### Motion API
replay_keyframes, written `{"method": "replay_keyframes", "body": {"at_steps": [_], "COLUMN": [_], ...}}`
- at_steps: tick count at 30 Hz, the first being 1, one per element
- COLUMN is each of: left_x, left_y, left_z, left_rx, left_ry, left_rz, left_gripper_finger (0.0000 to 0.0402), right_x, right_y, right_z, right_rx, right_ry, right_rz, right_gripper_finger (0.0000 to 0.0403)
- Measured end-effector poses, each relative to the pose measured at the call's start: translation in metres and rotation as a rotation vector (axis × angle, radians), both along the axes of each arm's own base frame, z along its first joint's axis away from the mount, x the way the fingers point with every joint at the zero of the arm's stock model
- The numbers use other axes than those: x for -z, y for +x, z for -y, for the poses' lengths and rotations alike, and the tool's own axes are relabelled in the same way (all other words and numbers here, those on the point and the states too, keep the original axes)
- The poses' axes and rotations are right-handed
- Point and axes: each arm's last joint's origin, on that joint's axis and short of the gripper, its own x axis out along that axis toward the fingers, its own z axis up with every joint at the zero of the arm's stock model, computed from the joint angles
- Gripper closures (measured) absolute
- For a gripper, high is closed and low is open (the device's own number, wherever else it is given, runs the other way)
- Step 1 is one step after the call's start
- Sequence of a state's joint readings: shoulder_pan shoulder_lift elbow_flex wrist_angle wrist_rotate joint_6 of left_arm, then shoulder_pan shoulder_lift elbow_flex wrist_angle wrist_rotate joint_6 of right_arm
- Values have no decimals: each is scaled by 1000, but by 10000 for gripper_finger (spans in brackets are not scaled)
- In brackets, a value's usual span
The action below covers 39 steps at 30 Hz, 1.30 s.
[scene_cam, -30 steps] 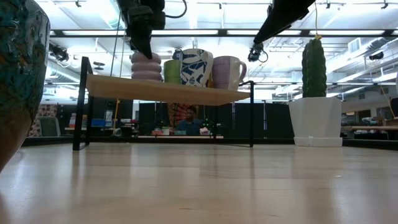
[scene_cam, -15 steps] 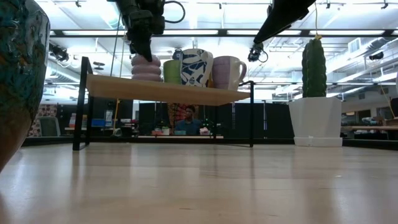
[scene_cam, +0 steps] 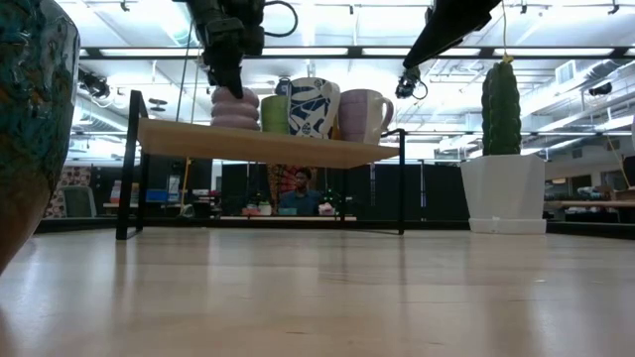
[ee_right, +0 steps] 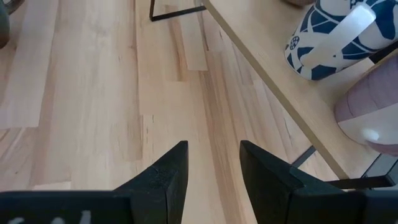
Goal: Place coffee mugs
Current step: Put the purple mug on the shelf
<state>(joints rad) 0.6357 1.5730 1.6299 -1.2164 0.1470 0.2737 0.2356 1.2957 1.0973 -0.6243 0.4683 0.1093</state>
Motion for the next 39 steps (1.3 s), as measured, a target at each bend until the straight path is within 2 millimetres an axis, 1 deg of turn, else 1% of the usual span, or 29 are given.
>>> {"method": "replay_keyframes", "body": {"at_steps": [7, 10, 14, 18, 23, 27, 30, 32, 34, 39], "left_x": [0, -3, -9, -15, -23, -25, -25, -27, -28, -26], "left_y": [0, -2, -3, -1, -1, -1, 0, 1, 2, 1], "left_z": [0, 1, 6, 16, 29, 33, 30, 27, 24, 14], "left_rx": [-6, -4, 7, 42, 90, 109, 110, 104, 82, 23], "left_ry": [12, 22, 65, 98, 194, 210, 219, 211, 201, 190], "left_rz": [-7, 1, 18, 41, 26, 25, 36, 77, 116, 129], "left_gripper_finger": [257, 239, 223, 211, 207, 208, 212, 214, 216, 216], "right_x": [0, 0, 0, 0, 0, 0, 0, 0, 0, 0], "right_y": [0, 0, 0, 0, 0, 0, 0, 0, 0, 0], "right_z": [0, 0, 0, 0, 0, 0, 0, 0, 0, 0], "right_rx": [0, 0, 0, 0, 0, 0, 0, 0, -1, -3], "right_ry": [0, 0, -1, -1, -1, 0, 1, 1, 0, -2], "right_rz": [-1, -1, -1, -1, -1, 1, 2, 3, 2, 1], "right_gripper_finger": [252, 252, 252, 252, 252, 252, 252, 252, 252, 252]}}
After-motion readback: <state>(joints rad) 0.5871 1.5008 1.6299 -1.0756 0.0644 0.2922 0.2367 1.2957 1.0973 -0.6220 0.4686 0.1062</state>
